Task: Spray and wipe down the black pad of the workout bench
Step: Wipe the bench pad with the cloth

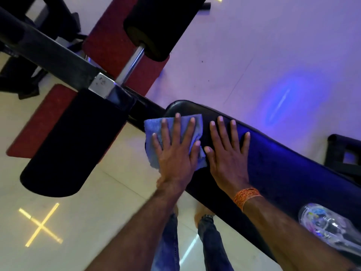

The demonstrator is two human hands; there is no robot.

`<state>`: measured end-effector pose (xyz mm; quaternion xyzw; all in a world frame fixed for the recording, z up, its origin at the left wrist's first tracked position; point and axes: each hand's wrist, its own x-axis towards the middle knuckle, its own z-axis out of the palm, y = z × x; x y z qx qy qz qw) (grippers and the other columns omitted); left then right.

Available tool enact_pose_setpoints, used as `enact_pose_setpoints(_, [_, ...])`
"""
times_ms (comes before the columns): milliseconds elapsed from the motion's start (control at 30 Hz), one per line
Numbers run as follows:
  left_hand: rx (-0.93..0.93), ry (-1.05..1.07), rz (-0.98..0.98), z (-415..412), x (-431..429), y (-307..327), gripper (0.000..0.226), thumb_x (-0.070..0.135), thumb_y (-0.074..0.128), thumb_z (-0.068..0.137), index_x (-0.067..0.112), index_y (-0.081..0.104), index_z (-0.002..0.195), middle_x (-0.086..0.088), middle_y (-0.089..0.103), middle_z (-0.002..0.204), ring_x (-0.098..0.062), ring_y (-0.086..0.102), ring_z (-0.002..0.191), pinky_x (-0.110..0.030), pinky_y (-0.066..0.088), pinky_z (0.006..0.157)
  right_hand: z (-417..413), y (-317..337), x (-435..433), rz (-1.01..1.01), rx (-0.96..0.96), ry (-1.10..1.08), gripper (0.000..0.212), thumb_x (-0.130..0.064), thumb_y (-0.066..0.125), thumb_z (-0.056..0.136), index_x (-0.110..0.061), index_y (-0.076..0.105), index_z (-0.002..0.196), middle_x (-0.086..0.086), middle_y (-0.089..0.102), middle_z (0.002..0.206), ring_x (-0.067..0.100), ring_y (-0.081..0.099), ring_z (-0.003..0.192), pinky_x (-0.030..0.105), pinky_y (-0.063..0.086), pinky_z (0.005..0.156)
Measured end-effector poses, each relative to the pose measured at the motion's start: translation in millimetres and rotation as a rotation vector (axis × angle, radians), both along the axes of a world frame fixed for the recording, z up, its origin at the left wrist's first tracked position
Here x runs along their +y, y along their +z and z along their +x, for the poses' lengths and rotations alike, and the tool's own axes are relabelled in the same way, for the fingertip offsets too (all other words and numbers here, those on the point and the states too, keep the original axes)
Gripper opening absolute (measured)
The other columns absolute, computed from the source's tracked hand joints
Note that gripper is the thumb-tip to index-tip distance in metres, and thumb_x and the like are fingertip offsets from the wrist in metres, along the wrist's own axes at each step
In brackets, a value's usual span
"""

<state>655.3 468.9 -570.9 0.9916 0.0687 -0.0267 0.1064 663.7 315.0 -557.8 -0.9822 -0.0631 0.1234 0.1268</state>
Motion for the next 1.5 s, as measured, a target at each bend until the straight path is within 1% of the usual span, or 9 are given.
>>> enact_pose_setpoints(100, [-0.012,-0.054,-0.048,22.9,16.4,-4.0,0.058,0.055,0.029,0.108,0.039,0.024,0.164,0.003,0.016,0.174,-0.032,0.014,0.160,-0.064,0.022,0.122,3.0,1.3,-9.1,-0.001,-0.001,0.088,0.063,-0.048,0.024,0.108,-0.025,0.014,0.166,-0.005,0.003,0.175,0.025,-0.001,0.162,0.061,0.000,0.127])
enact_pose_setpoints(200, [-0.001,0.138,-0.046,49.8,12.3,-3.7,0.057,0.054,0.028,0.109,0.036,0.028,0.163,0.000,0.022,0.173,-0.035,0.024,0.157,-0.065,0.030,0.118,6.5,-1.1,-18.0,0.005,0.002,0.143,0.063,-0.048,0.024,0.108,-0.025,0.013,0.166,-0.005,0.003,0.175,0.024,-0.002,0.162,0.059,0.002,0.128])
enact_pose_setpoints(367, [-0.001,0.142,-0.022,-35.7,-13.8,0.8,0.058,0.054,0.026,0.109,0.037,0.022,0.164,-0.001,0.015,0.174,-0.035,0.009,0.161,-0.067,0.014,0.123,7.5,-0.5,-19.5,-0.001,0.006,0.164,0.066,-0.045,0.028,0.106,-0.025,0.011,0.166,-0.005,0.000,0.175,0.024,-0.003,0.162,0.059,0.002,0.128])
enact_pose_setpoints(567, [-0.013,0.263,-0.020,-9.1,-7.0,-1.9,0.057,0.052,0.030,0.108,0.038,0.025,0.164,-0.001,0.015,0.174,-0.034,0.008,0.161,-0.069,0.015,0.122,6.8,-1.7,-20.4,0.013,0.026,0.149,0.065,-0.047,0.024,0.107,-0.027,0.007,0.167,-0.008,-0.008,0.173,0.023,-0.006,0.161,0.050,-0.009,0.127])
enact_pose_setpoints(767, [0.022,-0.103,-0.059,-65.3,-3.8,1.8,0.059,0.050,0.034,0.108,0.035,0.026,0.164,-0.001,0.014,0.174,-0.032,0.006,0.161,-0.064,0.014,0.124,6.2,3.7,-26.3,0.040,0.059,0.152,0.063,-0.047,0.022,0.107,-0.028,0.009,0.166,-0.007,-0.007,0.174,0.022,-0.007,0.161,0.056,-0.002,0.129])
enact_pose_setpoints(900, [-0.016,-0.062,0.005,13.3,14.0,-0.1,0.060,0.050,0.033,0.108,0.033,0.023,0.165,-0.003,0.013,0.175,-0.033,0.007,0.161,-0.061,0.010,0.126,3.3,3.0,-31.6,0.047,0.035,0.185,0.063,-0.049,0.020,0.108,-0.028,0.011,0.166,-0.005,-0.004,0.175,0.021,-0.007,0.161,0.054,0.000,0.129])
enact_pose_setpoints(1067, [0.007,-0.241,0.003,-31.9,-12.7,4.0,0.060,0.049,0.033,0.108,0.033,0.021,0.165,-0.004,0.012,0.175,-0.034,0.005,0.161,-0.063,0.015,0.124,-7.7,2.2,-38.0,0.012,0.035,0.054,0.065,-0.049,0.023,0.107,-0.027,0.010,0.167,-0.001,-0.003,0.175,0.024,-0.004,0.162,0.058,-0.001,0.128])
enact_pose_setpoints(1267, [-0.019,-0.281,0.076,44.0,-11.0,1.0,0.060,0.052,0.028,0.108,0.034,0.020,0.165,-0.003,0.015,0.174,-0.034,0.010,0.161,-0.062,0.011,0.125,-10.8,-0.1,-48.2,0.099,-0.006,0.036,0.064,-0.047,0.027,0.108,-0.027,0.013,0.166,-0.001,0.001,0.175,0.021,-0.003,0.162,0.052,-0.001,0.129])
enact_pose_setpoints(1500, [0.007,-0.499,0.053,21.6,-30.2,4.3,0.059,0.052,0.029,0.107,0.034,0.027,0.164,-0.002,0.020,0.173,-0.033,0.014,0.160,-0.062,0.019,0.123,-43.8,0.3,-74.5,0.031,-0.002,-0.146,0.064,-0.044,0.032,0.107,-0.024,0.017,0.166,0.002,0.005,0.175,0.025,0.003,0.162,0.054,0.003,0.129])
